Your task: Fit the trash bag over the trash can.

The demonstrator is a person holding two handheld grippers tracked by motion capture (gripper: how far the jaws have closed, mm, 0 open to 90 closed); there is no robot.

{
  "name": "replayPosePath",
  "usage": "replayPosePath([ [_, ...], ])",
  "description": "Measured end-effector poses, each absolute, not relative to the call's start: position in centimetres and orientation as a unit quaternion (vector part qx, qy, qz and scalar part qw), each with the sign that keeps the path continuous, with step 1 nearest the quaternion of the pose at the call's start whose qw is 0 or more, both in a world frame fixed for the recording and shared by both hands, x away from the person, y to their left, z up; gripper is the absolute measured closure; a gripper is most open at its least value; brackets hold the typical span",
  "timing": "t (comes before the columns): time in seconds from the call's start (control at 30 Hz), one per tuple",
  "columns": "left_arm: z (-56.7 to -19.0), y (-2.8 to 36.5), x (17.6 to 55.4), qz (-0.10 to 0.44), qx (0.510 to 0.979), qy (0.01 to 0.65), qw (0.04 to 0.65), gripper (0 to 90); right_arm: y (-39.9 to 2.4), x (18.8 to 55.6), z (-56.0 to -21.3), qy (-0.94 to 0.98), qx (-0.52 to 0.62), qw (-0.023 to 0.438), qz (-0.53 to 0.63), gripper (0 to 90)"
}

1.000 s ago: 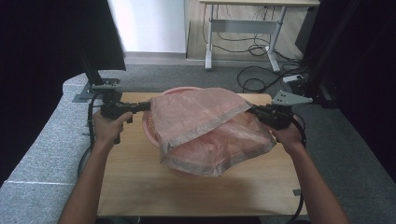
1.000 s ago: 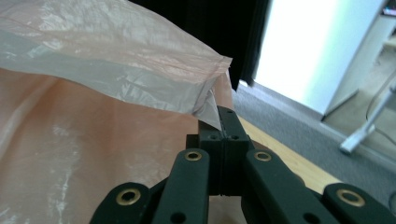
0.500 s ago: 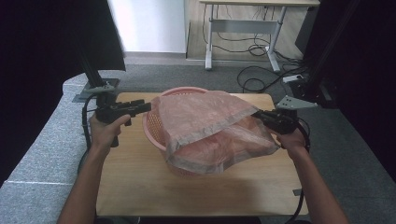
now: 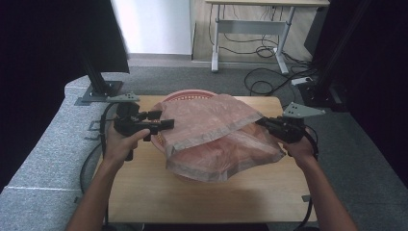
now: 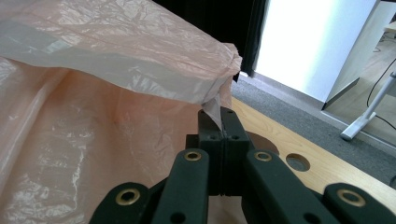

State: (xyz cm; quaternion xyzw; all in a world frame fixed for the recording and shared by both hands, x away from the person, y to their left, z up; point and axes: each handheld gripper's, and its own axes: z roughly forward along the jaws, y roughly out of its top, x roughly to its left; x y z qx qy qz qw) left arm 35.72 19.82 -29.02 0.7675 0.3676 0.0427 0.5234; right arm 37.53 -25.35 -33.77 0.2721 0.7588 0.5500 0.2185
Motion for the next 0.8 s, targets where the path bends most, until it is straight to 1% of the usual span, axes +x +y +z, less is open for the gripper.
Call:
replayPosePath([
  [0.07,-29.6,19.7,35.7,0.046,0.771,0.371,0.515,30.2,-25.5,37.4,-33.8,0.757,0.272,0.219,0.552,89.0],
  [0.1,-29.8,19.7,35.6,0.049,0.772,0.372,0.513,34.3,-25.5,37.4,-33.8,0.757,0.271,0.220,0.553,89.0],
  [0.13,-30.0,19.7,35.6,0.049,0.774,0.372,0.511,39.9,-25.5,37.3,-33.8,0.756,0.270,0.220,0.554,89.0],
  [0.17,-30.3,19.7,35.6,0.051,0.773,0.373,0.510,52.3,-25.6,37.2,-33.8,0.756,0.268,0.221,0.555,89.0],
  [0.2,-30.3,19.7,35.6,0.051,0.773,0.373,0.510,58.9,-25.6,37.2,-33.8,0.756,0.268,0.221,0.555,89.0],
  [0.23,-30.4,19.7,35.5,0.052,0.775,0.371,0.509,58.9,-25.6,37.1,-33.8,0.756,0.268,0.223,0.555,89.1],
  [0.33,-30.4,19.7,35.5,0.050,0.782,0.358,0.508,77.4,-25.6,37.1,-33.8,0.755,0.268,0.230,0.552,89.0],
  [0.43,-30.2,19.9,35.5,0.060,0.780,0.351,0.515,88.2,-25.7,37.2,-33.7,0.753,0.269,0.235,0.553,89.1],
  [0.47,-30.1,20.0,35.5,0.062,0.777,0.348,0.521,89.6,-25.7,37.3,-33.7,0.751,0.271,0.234,0.554,89.1],
  [0.57,-29.8,20.7,35.7,0.075,0.766,0.349,0.535,89.8,-25.6,37.6,-33.6,0.746,0.275,0.229,0.562,89.1],
  [0.8,-30.1,22.8,36.4,0.078,0.742,0.363,0.558,89.9,-24.9,38.3,-33.6,0.751,0.279,0.225,0.555,89.2],
])
